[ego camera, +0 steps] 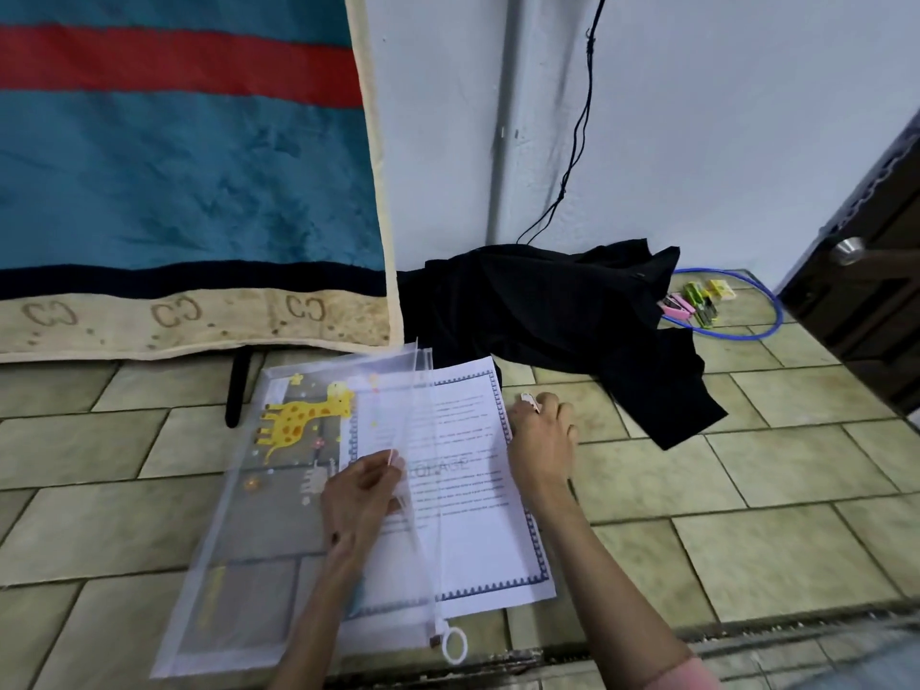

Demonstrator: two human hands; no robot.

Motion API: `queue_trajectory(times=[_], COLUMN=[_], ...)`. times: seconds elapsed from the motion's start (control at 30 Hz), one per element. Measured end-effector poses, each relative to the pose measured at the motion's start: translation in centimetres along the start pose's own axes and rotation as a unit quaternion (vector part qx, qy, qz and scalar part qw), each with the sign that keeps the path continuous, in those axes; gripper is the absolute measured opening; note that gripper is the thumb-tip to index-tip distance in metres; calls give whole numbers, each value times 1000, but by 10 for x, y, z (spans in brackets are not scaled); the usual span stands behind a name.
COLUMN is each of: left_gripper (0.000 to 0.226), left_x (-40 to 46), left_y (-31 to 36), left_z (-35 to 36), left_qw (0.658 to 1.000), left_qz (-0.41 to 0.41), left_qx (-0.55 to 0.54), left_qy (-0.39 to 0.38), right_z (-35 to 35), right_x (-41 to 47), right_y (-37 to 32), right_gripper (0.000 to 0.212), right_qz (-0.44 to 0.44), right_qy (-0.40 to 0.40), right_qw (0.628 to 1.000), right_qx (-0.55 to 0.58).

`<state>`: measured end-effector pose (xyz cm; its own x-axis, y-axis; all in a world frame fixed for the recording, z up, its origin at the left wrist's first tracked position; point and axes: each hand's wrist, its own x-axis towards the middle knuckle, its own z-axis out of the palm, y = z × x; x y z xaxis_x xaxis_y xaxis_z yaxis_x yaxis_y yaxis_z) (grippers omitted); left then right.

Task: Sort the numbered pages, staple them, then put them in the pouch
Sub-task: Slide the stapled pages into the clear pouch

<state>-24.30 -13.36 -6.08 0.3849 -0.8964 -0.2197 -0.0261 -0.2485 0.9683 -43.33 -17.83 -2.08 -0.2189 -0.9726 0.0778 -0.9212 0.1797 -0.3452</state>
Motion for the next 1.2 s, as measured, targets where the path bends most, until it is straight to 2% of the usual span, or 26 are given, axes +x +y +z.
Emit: queue_trajectory(times=[0.1,0.23,0.37,0.47,0.57,0.67,0.77,0.83,0.9,0.97,1.03,1.13,1.2], left_gripper=[11,29,13,14,13,12,12,11,10,11,12,11,14], left_x=[0,0,2,1,1,-1,-3,-3,-3,-4,-6,-9,-10], left_y=[-2,-1,-4,-3,-2,0,1,2,3,4,9,22,28], left_z=[1,0,3,4,5,7,5,5,4,2,2,0,-2], left_qw=[1000,1000,999,999,998,998,999,999,998,998,996,996,998], left_qz=[1,8,1,2,3,9,9,8,2,-9,-19,-24,-5], left_qx=[-13,-12,-34,-46,-55,-54,-49,-47,-55,-70,-82,-82,-52], left_qy=[-7,-12,-13,-14,-10,-6,-2,1,7,6,0,5,20], right_z=[0,-8,-12,-10,-10,-12,-15,-20,-24,-24,-19,-24,-45], right_x=[6,16,19,7,-9,-9,-2,1,2,-6,-18,-28,-25], right_y=[20,46,57,40,11,-4,-8,-3,12,25,29,38,59], right_gripper=[42,46,42,34,25,20,23,19,25,34,34,19,17], right_qz=[37,67,48,-12,50,98,140,149,141,116,76,71,61], right_qy=[-28,-7,29,75,-25,-161,-225,-257,-323,-382,-372,-277,-208], right_qw=[999,997,998,993,968,942,897,856,819,807,827,837,838], right_qx=[0,-27,-31,92,245,276,354,423,453,434,414,466,500])
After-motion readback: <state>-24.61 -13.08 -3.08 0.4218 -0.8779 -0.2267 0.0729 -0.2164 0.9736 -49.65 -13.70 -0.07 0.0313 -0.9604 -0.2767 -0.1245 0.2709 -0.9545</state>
